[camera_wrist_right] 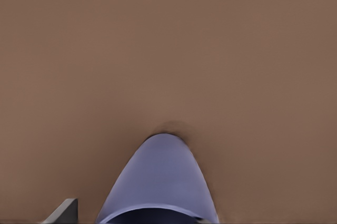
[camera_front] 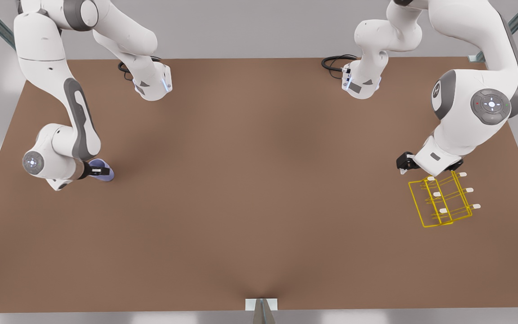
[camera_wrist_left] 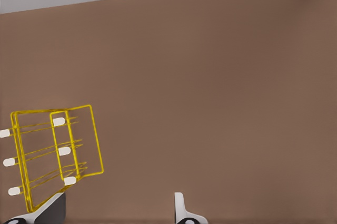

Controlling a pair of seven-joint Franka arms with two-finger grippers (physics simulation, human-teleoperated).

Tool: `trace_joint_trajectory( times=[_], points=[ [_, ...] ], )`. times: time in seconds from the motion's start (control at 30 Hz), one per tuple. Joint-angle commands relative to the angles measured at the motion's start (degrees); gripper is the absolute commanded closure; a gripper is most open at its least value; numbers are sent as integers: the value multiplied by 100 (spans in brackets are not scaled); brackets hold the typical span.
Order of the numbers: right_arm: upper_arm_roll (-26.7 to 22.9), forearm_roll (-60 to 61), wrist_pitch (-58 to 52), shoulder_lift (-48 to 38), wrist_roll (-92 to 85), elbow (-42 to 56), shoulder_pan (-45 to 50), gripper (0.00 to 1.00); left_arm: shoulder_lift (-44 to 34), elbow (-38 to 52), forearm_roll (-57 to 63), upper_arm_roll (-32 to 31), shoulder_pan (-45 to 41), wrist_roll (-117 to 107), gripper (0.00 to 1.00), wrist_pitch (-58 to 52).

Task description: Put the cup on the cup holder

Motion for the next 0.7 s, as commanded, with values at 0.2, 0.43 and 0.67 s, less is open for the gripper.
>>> trace_joint_trajectory(
  times=[0.2, 0.43, 0.67],
  points=[
    [19, -32, -590, -291, -82, 63, 57, 11, -6, -24, 4, 0, 0, 9, 0, 6],
    [19, -32, -722, -247, -65, -42, 31, 12, 12, -24, 4, 0, 0, 9, 0, 15],
    [19, -32, -283, -115, -74, -209, 22, 49, 29, -24, 4, 0, 0, 1, 0, 6]
  ],
)
